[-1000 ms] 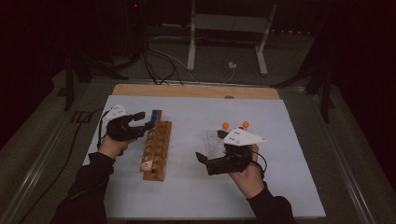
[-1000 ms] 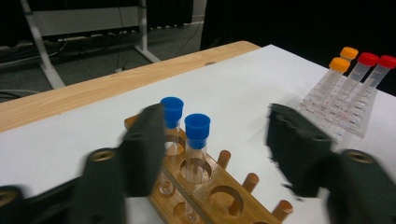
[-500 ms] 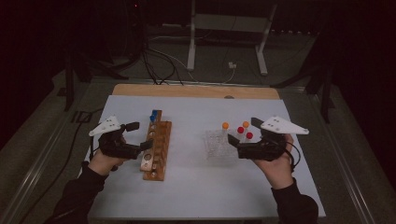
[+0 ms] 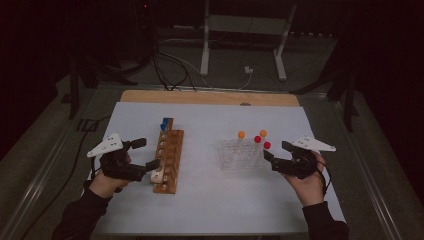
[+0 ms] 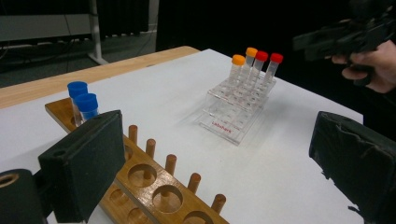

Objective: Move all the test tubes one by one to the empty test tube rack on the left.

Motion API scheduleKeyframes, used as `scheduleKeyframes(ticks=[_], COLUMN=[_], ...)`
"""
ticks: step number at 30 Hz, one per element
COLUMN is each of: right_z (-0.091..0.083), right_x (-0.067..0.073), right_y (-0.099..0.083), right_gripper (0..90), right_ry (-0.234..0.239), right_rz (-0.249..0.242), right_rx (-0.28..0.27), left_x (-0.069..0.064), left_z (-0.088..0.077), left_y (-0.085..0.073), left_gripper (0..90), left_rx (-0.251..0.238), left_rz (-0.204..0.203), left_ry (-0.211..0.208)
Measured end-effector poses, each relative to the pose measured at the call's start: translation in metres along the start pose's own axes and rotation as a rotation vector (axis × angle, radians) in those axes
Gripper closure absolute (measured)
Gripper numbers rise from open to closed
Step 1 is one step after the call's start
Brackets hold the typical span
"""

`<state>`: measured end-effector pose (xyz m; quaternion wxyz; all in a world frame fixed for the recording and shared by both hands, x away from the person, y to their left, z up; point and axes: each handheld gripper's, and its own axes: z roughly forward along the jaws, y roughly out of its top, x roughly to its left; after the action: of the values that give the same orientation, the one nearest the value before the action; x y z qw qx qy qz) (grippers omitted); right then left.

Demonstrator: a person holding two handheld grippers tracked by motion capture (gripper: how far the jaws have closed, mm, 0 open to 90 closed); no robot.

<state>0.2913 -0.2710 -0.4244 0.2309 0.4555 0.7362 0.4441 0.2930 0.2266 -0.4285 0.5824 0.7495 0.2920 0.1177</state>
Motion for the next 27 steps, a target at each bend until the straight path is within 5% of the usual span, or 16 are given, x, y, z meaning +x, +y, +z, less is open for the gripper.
scheduleKeyframes(ticks=[5, 12, 27], right_z=[0.015, 0.029, 0.045], right_x=[-0.003, -0.003, -0.004], right_y=[-0.014, -0.019, -0.018], right_gripper=[40.3, 57.7, 74.1], right_ry=[0.021, -0.001, -0.057], right_rz=[0.001, -0.012, -0.028], right_rx=[0.076, 0.111, 0.136], left_x=[0.000, 0.000, 0.001], left_z=[0.000, 0.002, 0.004], left_y=[-0.001, -0.004, -0.005], left_gripper=[4.6, 4.6, 4.6], left_rx=[0.006, 0.019, 0.030], left_rz=[0.005, 0.007, 0.009], left_ry=[-0.003, -0.006, -0.003])
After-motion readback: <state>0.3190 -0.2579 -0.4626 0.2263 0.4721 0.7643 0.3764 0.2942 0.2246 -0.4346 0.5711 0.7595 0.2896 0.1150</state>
